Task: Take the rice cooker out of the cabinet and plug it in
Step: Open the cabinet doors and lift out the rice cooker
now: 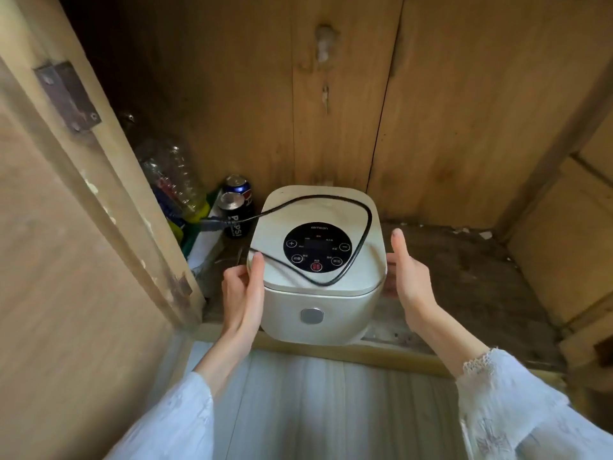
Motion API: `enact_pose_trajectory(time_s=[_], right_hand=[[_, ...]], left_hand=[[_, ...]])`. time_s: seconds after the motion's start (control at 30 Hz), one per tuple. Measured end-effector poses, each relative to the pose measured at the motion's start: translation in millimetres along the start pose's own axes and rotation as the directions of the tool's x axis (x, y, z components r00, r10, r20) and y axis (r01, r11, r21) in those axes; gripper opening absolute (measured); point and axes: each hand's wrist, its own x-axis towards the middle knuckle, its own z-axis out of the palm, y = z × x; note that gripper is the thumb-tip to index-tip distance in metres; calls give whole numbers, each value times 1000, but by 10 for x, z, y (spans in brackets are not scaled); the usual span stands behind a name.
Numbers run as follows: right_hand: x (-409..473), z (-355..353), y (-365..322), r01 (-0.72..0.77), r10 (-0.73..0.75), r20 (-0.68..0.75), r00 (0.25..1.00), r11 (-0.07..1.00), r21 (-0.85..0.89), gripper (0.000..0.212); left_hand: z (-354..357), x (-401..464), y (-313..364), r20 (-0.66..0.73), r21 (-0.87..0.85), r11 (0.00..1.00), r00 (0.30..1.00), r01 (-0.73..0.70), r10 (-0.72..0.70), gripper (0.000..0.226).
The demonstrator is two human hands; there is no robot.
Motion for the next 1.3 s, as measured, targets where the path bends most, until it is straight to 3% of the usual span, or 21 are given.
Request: enact_pose_trajectory(time_s=[0.07, 0.13, 0.27, 0.4, 0.53, 0.6, 0.67, 0.77, 0.87, 1.0, 1.1, 1.2, 1.3], right_hand=[[85, 59, -127, 7, -6, 68, 998, 1000, -7, 64], [140, 147, -243, -12, 13, 143, 990, 1000, -8, 88], [245, 236, -349, -63, 49, 201, 978, 996, 65, 106], [325, 192, -407, -78, 39, 266, 963, 988, 137, 95], [345, 121, -594, -40, -11, 320, 947, 987, 153, 42], [326, 132, -673, 3, -21, 370, 929, 999, 48, 53], [318, 195, -676, 33, -10, 345, 938, 998, -61, 92], [355, 285, -570, 152, -89, 289, 953, 967, -204, 102], [407, 290, -397, 215, -145, 237, 961, 928, -305, 95], [464, 287, -264, 181, -144, 169, 975, 957, -226, 101], [511, 267, -276, 109, -87, 187, 979, 987, -114, 89], [521, 203, -258, -24, 32, 257, 966, 999, -34, 75], [492, 176, -186, -114, 103, 316, 943, 993, 17, 61]], left_hand=[[-6, 133, 83, 110, -142, 975, 981, 172, -157, 64], [-23, 247, 168, 222, -222, 930, 944, 294, -245, 69], [-23, 388, 272, 309, -194, 923, 914, 332, -263, 75], [36, 463, 305, 225, -110, 981, 965, 160, -133, 61], [96, 479, 386, 170, 18, 999, 984, -45, 42, 46], [137, 494, 426, 185, 106, 986, 977, -125, 104, 46], [185, 514, 463, 190, 247, 944, 967, -216, 172, 48], [226, 560, 497, 188, 353, 889, 953, -291, 237, 48], [208, 640, 503, 184, 213, 951, 965, -223, 185, 45], [151, 786, 441, 245, 27, 1000, 969, 5, -12, 45], [64, 883, 390, 418, -63, 973, 891, 223, -177, 41], [42, 911, 367, 527, -93, 967, 836, 238, -155, 34], [64, 904, 322, 516, -136, 963, 847, 232, -131, 33]])
